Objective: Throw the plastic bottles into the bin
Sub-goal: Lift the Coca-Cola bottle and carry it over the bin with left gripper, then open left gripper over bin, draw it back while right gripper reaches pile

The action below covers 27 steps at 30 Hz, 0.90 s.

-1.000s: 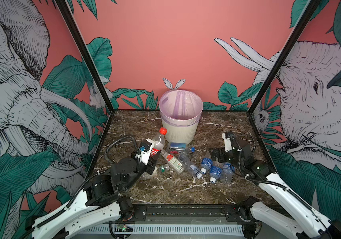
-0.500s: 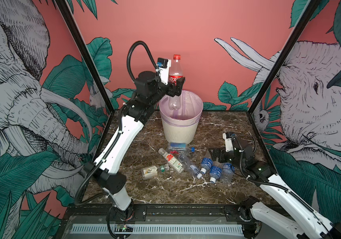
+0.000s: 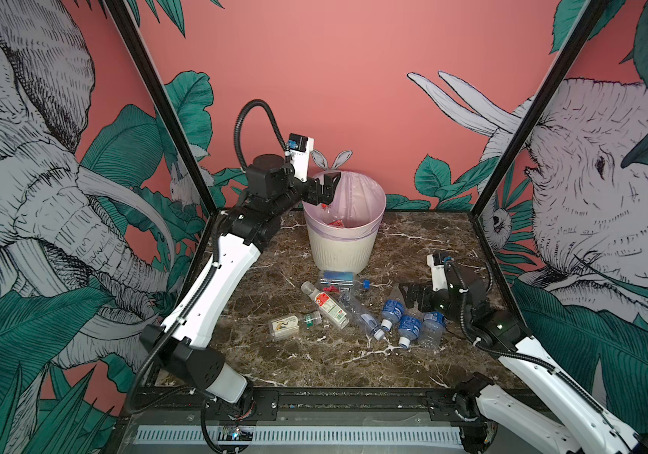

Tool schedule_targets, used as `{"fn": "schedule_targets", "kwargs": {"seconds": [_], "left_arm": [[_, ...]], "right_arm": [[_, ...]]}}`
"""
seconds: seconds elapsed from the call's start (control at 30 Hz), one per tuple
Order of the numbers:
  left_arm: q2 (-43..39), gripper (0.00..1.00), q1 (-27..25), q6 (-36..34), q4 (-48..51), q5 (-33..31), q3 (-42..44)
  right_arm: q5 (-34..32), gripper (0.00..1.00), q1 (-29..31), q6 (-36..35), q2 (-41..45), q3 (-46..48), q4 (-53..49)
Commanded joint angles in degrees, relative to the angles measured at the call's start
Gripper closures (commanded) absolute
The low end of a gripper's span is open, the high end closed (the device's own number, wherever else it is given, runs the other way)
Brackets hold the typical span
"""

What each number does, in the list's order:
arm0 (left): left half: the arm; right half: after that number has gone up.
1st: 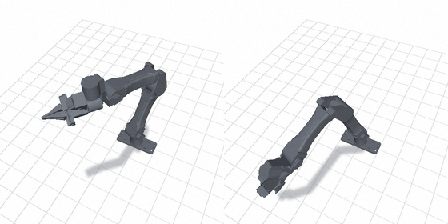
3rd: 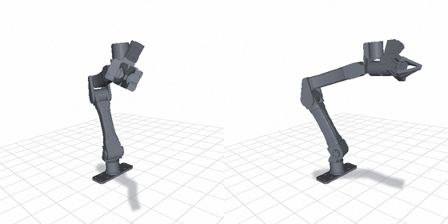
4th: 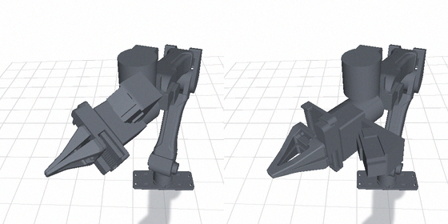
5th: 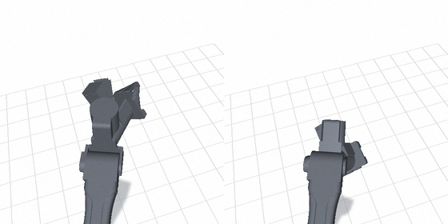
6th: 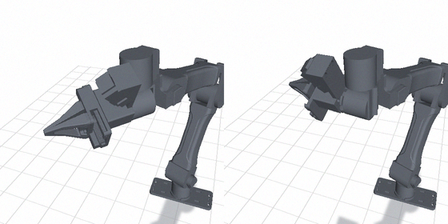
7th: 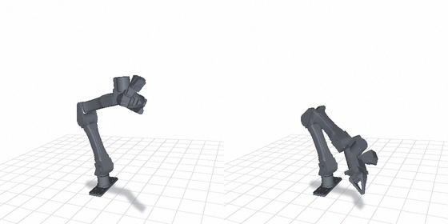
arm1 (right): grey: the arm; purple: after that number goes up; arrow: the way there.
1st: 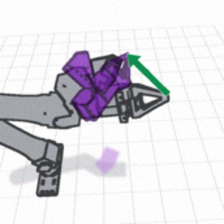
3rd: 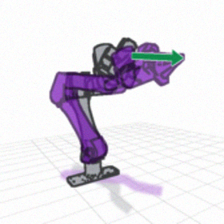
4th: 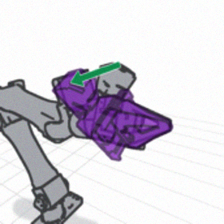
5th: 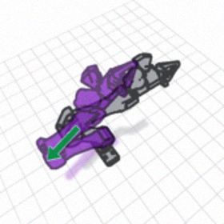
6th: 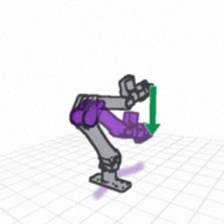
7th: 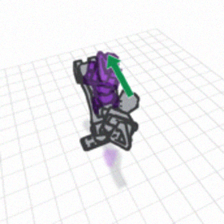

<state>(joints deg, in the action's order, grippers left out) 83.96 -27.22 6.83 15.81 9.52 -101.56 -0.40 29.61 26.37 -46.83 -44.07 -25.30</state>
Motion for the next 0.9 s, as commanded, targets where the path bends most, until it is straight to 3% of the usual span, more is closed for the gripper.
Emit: {"fn": "schedule_targets", "kwargs": {"seconds": [0.0, 0.43, 0.87], "left_arm": [[-5.8, 0.00, -0.1, -0.4, -2.1, -0.8, 4.9], [-22.5, 0.01, -0.1, 0.1, -1.3, -6.6, 30.4], [-29.6, 0.03, -0.1, 3.1, 2.4, -7.6, 44.0]], "right_arm": [[-0.4, 0.03, -0.2, 1.9, -1.7, 0.8, -0.4], [3.1, 0.05, 0.9, 1.8, -7.9, 0.1, 0.8], [4.7, 0.08, 8.9, -4.0, -16.3, -4.2, 2.1]]}}
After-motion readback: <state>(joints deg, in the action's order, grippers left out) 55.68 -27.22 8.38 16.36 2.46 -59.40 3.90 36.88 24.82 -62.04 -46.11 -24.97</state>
